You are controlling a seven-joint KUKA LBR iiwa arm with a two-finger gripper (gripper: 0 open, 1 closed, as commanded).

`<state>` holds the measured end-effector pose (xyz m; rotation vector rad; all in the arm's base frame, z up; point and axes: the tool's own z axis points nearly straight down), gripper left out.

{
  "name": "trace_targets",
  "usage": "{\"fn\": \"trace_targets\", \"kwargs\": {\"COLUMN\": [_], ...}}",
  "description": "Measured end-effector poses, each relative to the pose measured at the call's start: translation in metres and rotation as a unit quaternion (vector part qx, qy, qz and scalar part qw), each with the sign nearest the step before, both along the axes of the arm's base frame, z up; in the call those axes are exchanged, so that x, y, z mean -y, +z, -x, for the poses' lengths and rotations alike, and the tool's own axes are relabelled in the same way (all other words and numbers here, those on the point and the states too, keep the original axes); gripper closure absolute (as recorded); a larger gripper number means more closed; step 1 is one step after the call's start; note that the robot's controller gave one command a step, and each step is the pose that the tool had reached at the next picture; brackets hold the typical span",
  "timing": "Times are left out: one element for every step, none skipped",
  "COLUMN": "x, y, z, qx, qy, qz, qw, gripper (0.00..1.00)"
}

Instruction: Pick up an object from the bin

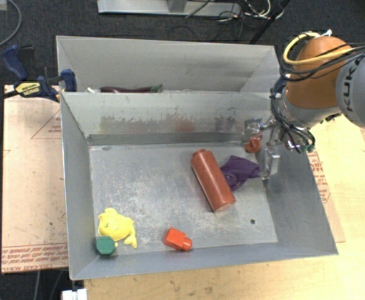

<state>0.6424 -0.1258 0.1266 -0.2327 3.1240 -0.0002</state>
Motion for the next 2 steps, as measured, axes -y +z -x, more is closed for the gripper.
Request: {"fn": "trace_targets", "kwargs": {"x": [-0.0479,-0.0478], "y": [-0.0513,-0.0513], "z": [0.0333,0.0333], "qx": [-0.0005,-0.0004], "qy": [0.263,0.263], "qz": [0.001,0.001], "qw": [0.9647,0.9647], "gripper": [1.0,1.0]}}
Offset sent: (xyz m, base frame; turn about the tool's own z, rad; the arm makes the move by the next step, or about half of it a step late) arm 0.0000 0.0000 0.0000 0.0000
